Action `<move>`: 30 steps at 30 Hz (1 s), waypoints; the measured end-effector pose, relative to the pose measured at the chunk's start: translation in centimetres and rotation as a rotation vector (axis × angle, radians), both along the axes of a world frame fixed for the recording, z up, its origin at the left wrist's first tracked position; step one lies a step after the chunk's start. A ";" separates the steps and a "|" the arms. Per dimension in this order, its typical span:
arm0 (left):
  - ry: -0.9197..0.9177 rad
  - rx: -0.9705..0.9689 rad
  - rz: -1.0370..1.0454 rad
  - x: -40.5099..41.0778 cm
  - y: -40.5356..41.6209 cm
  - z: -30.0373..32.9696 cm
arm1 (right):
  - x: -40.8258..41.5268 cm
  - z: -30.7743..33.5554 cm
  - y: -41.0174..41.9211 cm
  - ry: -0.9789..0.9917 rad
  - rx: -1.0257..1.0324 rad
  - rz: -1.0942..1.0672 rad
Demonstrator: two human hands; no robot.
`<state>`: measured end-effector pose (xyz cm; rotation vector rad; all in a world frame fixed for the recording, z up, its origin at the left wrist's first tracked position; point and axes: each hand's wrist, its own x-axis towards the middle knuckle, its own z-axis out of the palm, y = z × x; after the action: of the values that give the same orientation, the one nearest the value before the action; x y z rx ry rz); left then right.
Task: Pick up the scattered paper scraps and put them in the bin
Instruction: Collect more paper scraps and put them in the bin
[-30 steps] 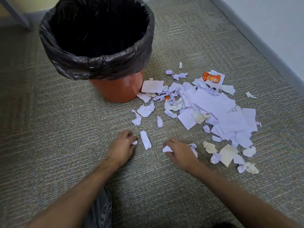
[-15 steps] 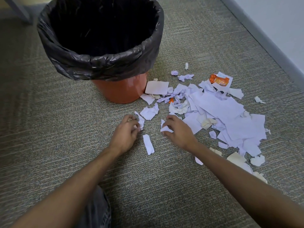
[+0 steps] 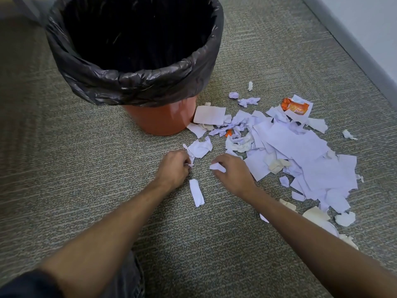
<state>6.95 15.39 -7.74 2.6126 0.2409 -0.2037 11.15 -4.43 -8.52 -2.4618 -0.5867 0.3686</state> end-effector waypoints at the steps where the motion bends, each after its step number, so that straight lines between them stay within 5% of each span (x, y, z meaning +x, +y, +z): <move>1: -0.008 0.002 -0.005 -0.1 0.0 0.2 | 0.0 0.3 -0.2 0.010 0.025 -0.024; 11: -0.347 -0.073 -0.152 2.0 -1.9 8.9 | 3.4 9.6 -2.4 -0.048 0.256 -0.158; 22: -0.835 -0.073 -0.020 6.0 0.1 25.2 | 8.1 26.8 2.7 -0.296 0.417 -0.112; 26: -0.809 -0.070 0.133 7.7 5.0 26.7 | 10.1 28.7 7.0 -0.322 0.389 -0.047; 30: -0.550 -0.059 0.188 7.9 7.8 25.8 | 11.2 28.4 10.5 -0.201 0.332 0.059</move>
<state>14.81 23.22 18.07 2.4545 0.2735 0.5564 22.33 6.05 19.83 -2.1775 -0.7409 0.0392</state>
